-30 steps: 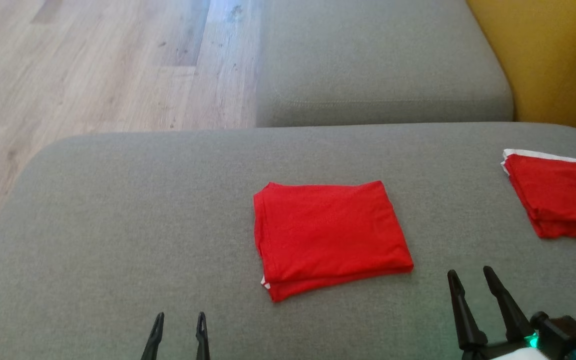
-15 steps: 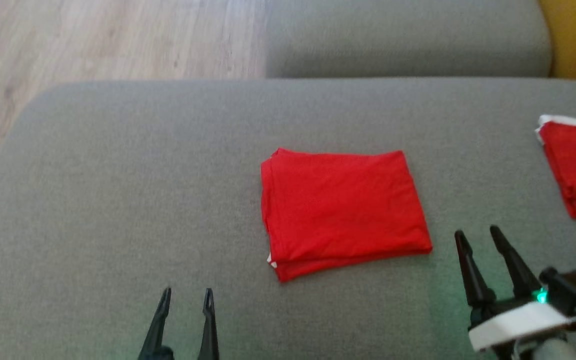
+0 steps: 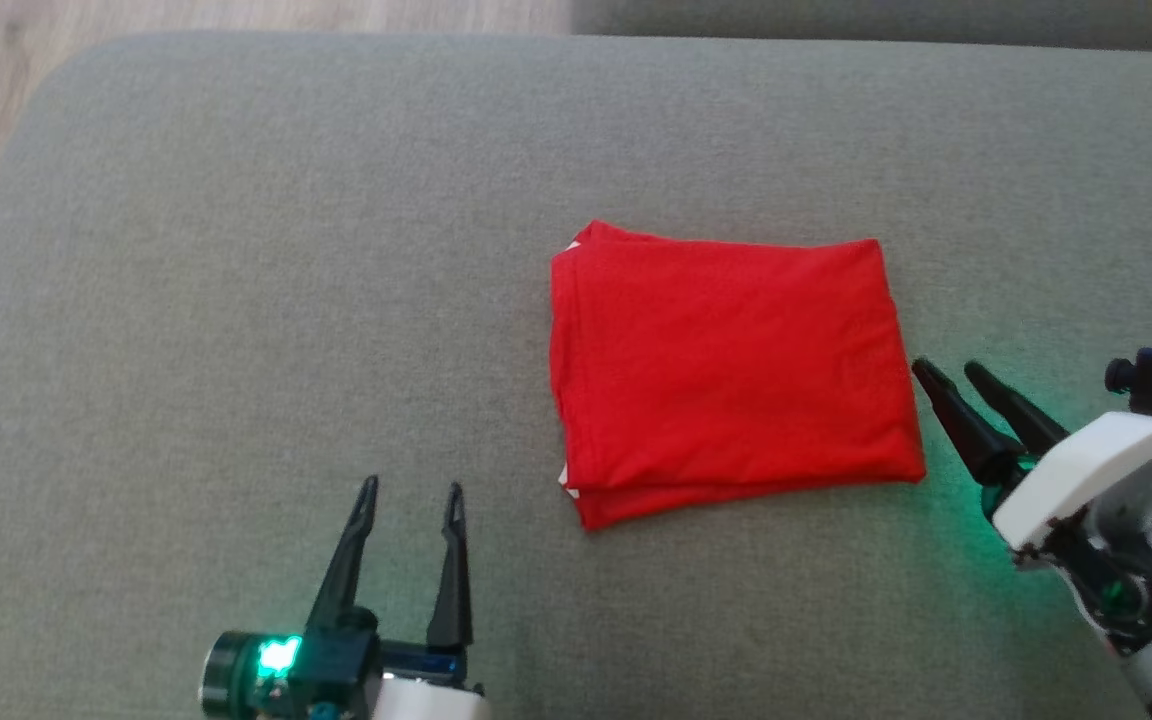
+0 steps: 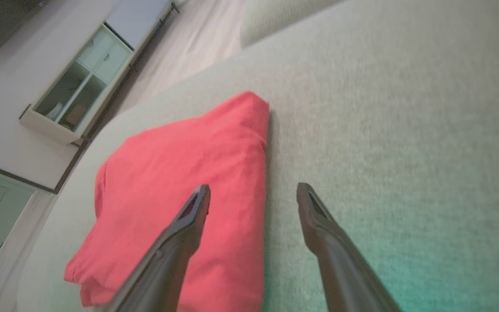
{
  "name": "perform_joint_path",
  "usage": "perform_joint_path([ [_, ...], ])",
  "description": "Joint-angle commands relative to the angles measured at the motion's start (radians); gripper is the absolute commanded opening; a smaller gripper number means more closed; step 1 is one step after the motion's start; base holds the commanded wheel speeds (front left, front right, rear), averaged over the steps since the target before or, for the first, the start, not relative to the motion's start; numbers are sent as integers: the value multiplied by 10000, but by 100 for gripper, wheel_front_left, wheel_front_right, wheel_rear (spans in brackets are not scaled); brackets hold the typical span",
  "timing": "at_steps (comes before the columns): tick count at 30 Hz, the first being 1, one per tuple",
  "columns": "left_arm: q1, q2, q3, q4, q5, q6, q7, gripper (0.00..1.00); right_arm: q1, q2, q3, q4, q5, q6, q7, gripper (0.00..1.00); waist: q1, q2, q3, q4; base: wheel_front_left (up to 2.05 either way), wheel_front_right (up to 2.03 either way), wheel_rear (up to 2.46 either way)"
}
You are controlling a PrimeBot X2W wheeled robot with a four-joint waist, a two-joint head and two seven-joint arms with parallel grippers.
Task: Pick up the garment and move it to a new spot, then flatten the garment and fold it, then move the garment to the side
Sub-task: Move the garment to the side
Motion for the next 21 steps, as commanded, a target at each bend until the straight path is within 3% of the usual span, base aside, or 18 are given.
perform_joint_path([
  [1, -379, -72, 133, -248, 41, -25, -95, 100, -252, -491, 279, -131, 659, 67, 500, 100, -4, 0, 136, 140, 0, 0, 0],
  [8, -556, -77, 11, -207, 99, -61, -95, 100, -516, -731, 498, 67, 2373, 67, 1012, 100, -4, 0, 272, 372, 0, 0, 0],
  [17, -726, -78, -134, -286, 200, -150, -95, 100, -839, -779, 763, 358, 3443, 67, 1136, 97, -4, 0, 447, 655, 0, 0, 0],
  [19, -731, -78, -156, -316, 219, -152, -95, 100, -895, -820, 818, 354, 3572, 67, 1112, 58, -4, 0, 478, 686, 0, 0, 0],
  [21, -727, -79, -169, -332, 236, -148, -95, 100, -947, -878, 882, 296, 3689, 67, 1088, 0, -4, 0, 508, 698, 0, 0, 0],
])
